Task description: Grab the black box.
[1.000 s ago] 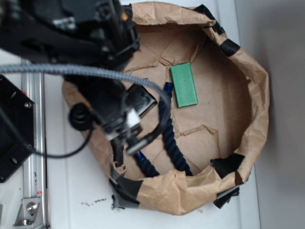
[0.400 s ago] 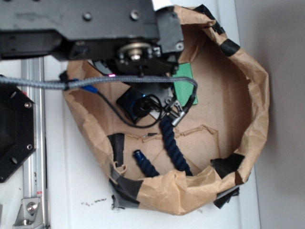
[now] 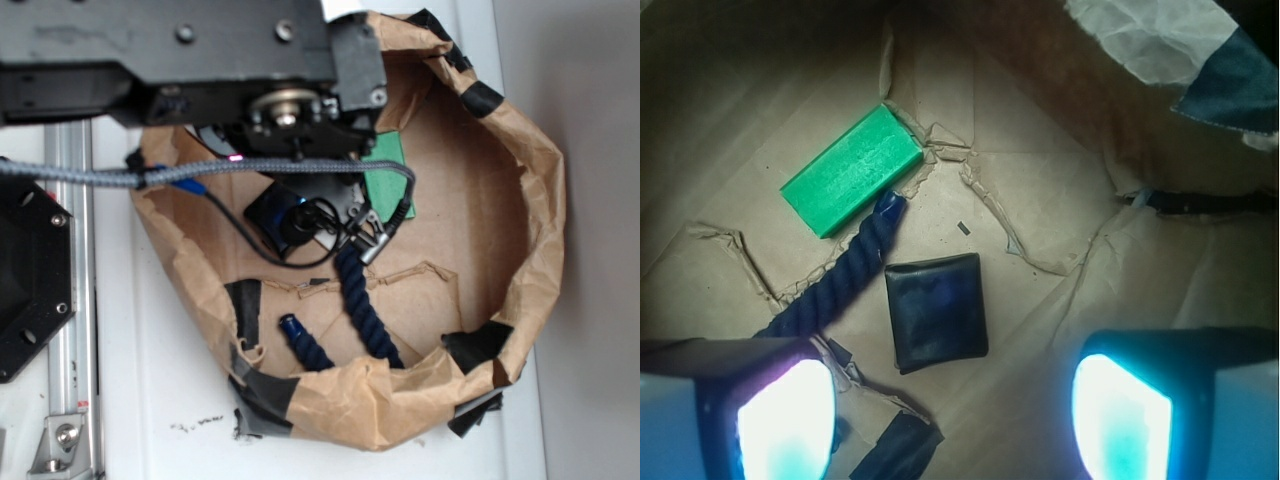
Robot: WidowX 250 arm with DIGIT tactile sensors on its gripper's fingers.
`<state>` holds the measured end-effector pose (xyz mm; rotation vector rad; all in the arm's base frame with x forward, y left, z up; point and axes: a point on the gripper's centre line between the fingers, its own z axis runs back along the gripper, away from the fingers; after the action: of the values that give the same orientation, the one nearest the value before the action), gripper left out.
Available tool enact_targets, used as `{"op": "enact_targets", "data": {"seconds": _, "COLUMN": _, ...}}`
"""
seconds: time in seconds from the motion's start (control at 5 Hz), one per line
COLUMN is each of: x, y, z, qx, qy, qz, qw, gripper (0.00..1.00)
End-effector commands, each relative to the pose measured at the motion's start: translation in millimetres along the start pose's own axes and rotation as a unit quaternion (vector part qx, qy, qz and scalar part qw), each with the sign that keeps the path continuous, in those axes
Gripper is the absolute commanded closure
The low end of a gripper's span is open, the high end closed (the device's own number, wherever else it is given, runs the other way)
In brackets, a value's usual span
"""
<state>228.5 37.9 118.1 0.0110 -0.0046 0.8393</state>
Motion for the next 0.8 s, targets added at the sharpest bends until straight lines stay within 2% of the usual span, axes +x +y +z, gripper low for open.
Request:
{"op": "enact_targets", "data": {"seconds": 0.0, "x": 9.8, "y": 13.6, "z": -19.3, "qx": -0.036, "qy": -0.046, "qz": -0.055, "qw": 0.997, "gripper": 0.00}}
{"op": "enact_targets", "data": {"seconds": 0.2, "x": 7.4, "y": 16.5, "z": -49.5, "qx": -0.015, "qy": -0.075, "qz": -0.087, "qw": 0.993, "gripper": 0.00}}
{"op": "enact_targets", "data": {"seconds": 0.4, "x": 3.0, "y": 23.1, "z": -53.9, "qx": -0.003, "qy": -0.068, "qz": -0.097, "qw": 0.993, "gripper": 0.00}}
{"op": "enact_targets", "data": {"seconds": 0.6, "x": 2.6, "y": 31.7, "z": -52.5, "qx": -0.004, "qy": -0.054, "qz": -0.092, "qw": 0.994, "gripper": 0.00}}
